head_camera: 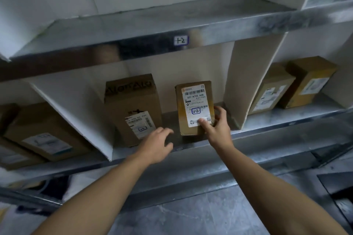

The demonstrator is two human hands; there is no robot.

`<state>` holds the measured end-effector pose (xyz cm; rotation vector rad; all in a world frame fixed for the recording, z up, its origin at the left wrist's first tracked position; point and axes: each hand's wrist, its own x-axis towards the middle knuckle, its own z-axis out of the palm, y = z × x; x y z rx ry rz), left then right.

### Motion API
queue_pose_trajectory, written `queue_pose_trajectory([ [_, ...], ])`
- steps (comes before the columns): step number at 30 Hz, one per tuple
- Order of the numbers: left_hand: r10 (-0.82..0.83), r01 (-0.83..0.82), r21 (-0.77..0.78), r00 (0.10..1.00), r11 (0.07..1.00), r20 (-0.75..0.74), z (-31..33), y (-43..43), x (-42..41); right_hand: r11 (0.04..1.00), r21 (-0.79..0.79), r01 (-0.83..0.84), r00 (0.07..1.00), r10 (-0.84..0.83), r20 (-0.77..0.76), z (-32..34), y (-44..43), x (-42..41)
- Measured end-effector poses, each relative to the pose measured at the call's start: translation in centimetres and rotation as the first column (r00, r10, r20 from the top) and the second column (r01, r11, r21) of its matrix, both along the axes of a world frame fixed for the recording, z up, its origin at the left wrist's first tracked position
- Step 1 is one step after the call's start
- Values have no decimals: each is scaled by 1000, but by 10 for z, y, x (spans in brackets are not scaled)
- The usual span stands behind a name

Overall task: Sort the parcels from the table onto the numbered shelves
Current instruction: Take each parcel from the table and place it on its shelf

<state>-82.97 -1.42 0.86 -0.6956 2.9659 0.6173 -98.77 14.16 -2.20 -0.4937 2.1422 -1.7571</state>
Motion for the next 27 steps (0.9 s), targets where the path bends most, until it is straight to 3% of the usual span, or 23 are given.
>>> queue_pose_trajectory([
  [10, 190, -188, 44, 981, 981, -36, -6, 29, -12, 979, 20, -203, 979, 203, -25, -9, -5, -44],
  [27, 363, -358, 74, 930, 931, -57, -15, 62, -4, 947, 128, -296, 955, 292, 49, -24, -2, -57],
])
